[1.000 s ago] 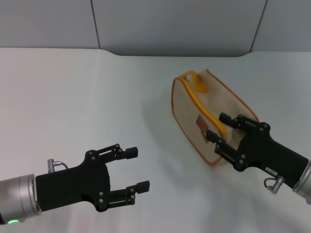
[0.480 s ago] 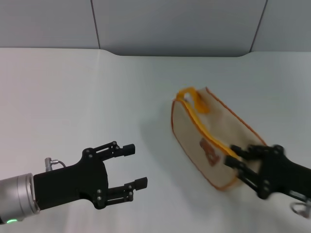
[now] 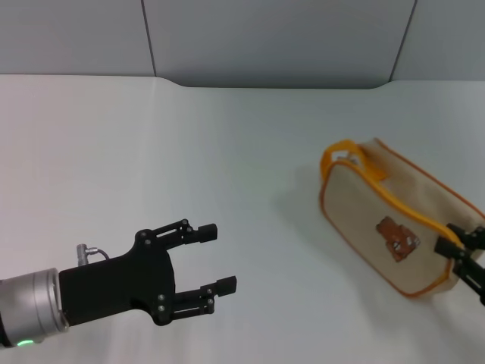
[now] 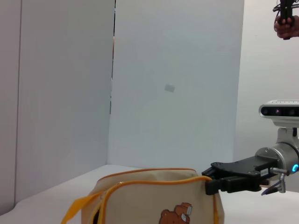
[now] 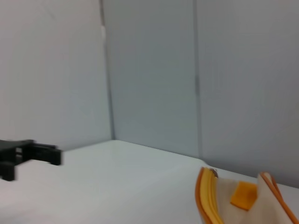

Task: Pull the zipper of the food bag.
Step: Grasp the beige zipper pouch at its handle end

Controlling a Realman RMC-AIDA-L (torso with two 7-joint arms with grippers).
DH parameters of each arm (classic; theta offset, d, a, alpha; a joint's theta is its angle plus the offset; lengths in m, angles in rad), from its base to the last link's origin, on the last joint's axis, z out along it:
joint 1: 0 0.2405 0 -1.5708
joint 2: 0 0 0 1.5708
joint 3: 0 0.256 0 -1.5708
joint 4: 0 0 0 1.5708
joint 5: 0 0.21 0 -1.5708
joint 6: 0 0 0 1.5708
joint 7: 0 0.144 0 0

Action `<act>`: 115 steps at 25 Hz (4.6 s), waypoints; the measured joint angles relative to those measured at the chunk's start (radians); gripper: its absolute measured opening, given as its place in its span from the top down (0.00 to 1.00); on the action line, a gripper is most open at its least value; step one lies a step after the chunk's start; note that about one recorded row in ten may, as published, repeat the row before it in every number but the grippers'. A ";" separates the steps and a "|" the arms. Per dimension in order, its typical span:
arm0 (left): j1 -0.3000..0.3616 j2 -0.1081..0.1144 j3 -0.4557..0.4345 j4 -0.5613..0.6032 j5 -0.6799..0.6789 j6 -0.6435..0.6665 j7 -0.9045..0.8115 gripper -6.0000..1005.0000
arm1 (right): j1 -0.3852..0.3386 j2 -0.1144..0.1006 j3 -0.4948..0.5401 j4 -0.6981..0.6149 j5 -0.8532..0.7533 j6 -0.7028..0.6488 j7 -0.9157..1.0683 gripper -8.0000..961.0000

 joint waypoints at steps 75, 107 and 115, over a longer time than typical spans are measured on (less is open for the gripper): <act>0.100 -0.009 -0.033 -0.511 -0.014 -0.517 0.336 0.28 | -0.029 -0.017 -0.373 -0.160 0.204 -0.149 0.236 0.23; 0.106 -0.011 -0.089 -0.539 -0.011 -0.549 0.399 0.69 | -0.032 -0.007 -0.089 -0.145 0.147 -0.267 0.165 0.23; 0.110 -0.011 -0.098 -0.554 -0.012 -0.555 0.392 0.78 | -0.030 -0.007 -0.050 -0.110 0.147 -0.265 0.136 0.23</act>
